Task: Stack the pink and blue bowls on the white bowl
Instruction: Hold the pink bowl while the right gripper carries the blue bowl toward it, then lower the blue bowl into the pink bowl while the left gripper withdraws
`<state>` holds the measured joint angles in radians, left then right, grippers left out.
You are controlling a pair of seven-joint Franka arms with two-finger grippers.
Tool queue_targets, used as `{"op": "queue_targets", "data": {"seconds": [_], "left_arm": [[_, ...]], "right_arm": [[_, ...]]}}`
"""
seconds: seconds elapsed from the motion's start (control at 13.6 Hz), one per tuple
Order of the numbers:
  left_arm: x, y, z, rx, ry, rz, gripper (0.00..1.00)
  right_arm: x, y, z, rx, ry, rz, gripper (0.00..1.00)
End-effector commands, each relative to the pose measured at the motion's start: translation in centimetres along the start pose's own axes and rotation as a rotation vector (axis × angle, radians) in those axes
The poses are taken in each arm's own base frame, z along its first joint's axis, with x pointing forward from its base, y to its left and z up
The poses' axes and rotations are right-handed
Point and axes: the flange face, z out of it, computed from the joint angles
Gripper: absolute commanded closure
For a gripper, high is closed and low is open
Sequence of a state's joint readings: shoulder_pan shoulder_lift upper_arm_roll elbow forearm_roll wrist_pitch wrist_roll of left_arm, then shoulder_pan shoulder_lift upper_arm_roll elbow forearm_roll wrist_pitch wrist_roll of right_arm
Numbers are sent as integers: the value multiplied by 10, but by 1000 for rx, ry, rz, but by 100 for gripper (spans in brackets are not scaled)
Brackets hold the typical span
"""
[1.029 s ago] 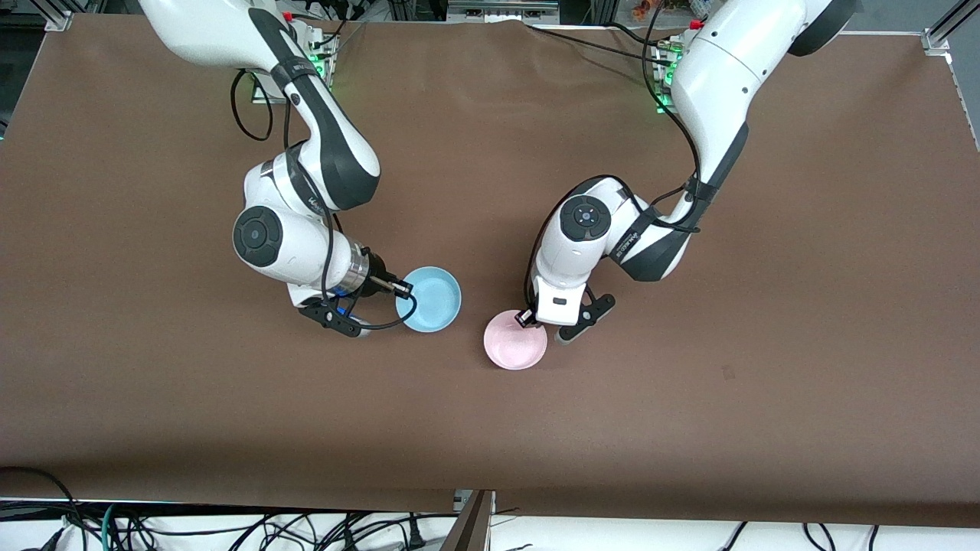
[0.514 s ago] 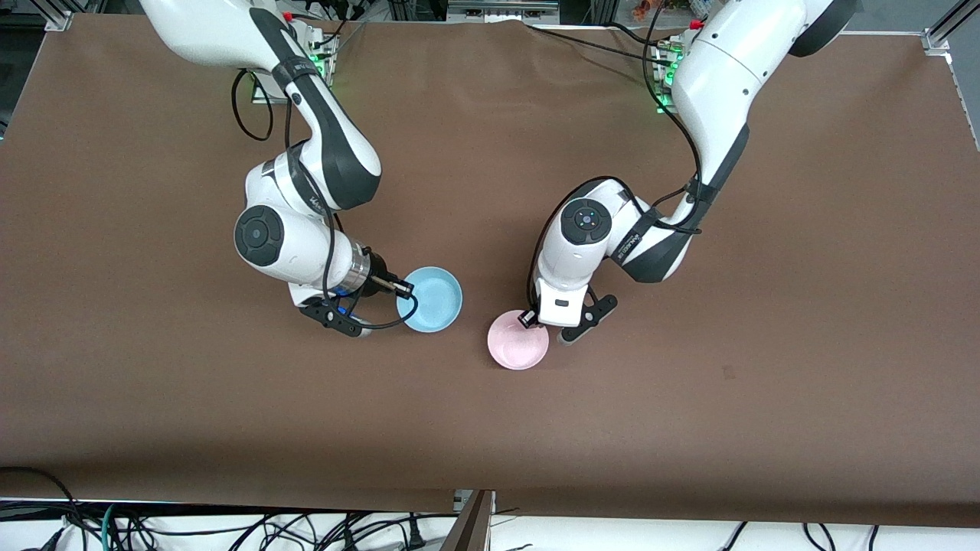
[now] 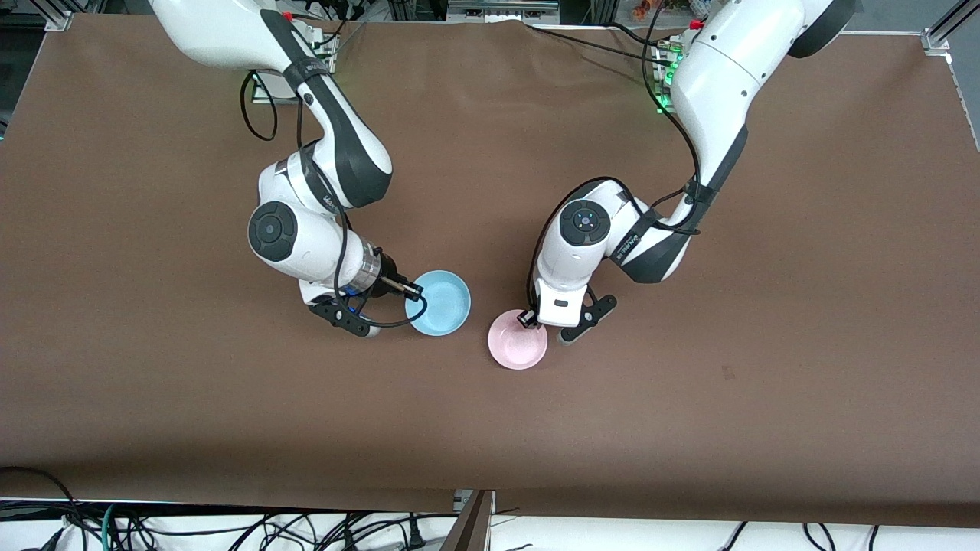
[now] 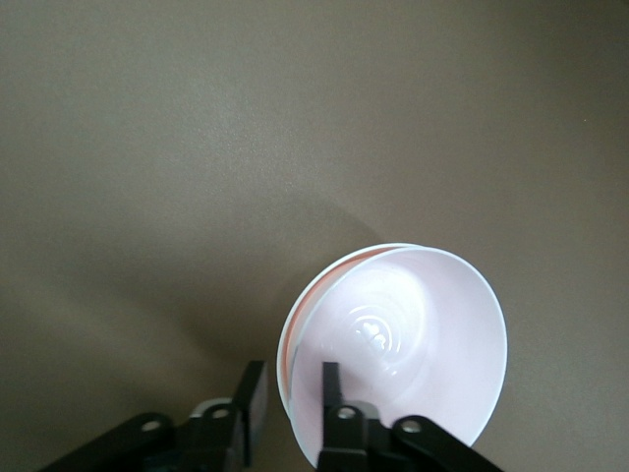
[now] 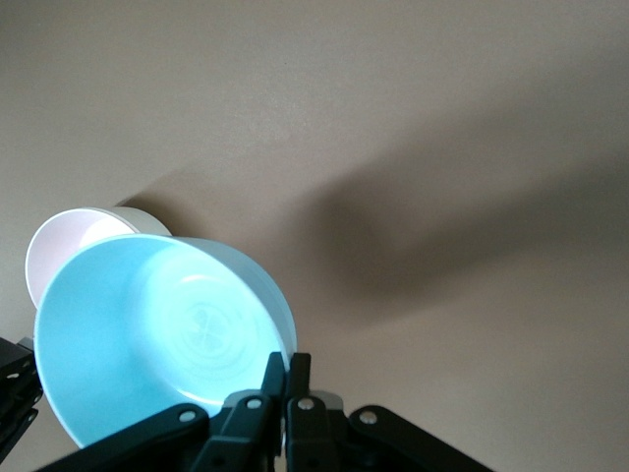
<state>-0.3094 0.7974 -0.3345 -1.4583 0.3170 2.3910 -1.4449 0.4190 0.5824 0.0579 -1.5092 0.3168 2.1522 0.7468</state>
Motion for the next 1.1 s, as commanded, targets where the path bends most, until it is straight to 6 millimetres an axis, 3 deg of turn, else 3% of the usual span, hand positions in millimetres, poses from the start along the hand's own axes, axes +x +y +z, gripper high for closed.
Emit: {"op": "queue_targets", "data": {"seconds": [0.0, 0.37, 0.73, 1.03], "left_arm": [[8, 7, -15, -16, 26, -4, 50], [40, 17, -49, -39, 28, -71, 55], [96, 14, -99, 6, -3, -112, 55], [146, -4, -134, 59, -53, -35, 55]], "right_arm": [[3, -8, 1, 22, 15, 44, 100], [-8, -32, 12, 54, 42, 76, 100], [-29, -68, 40, 147, 115, 123, 100], [-43, -90, 73, 189, 154, 88, 100]]}}
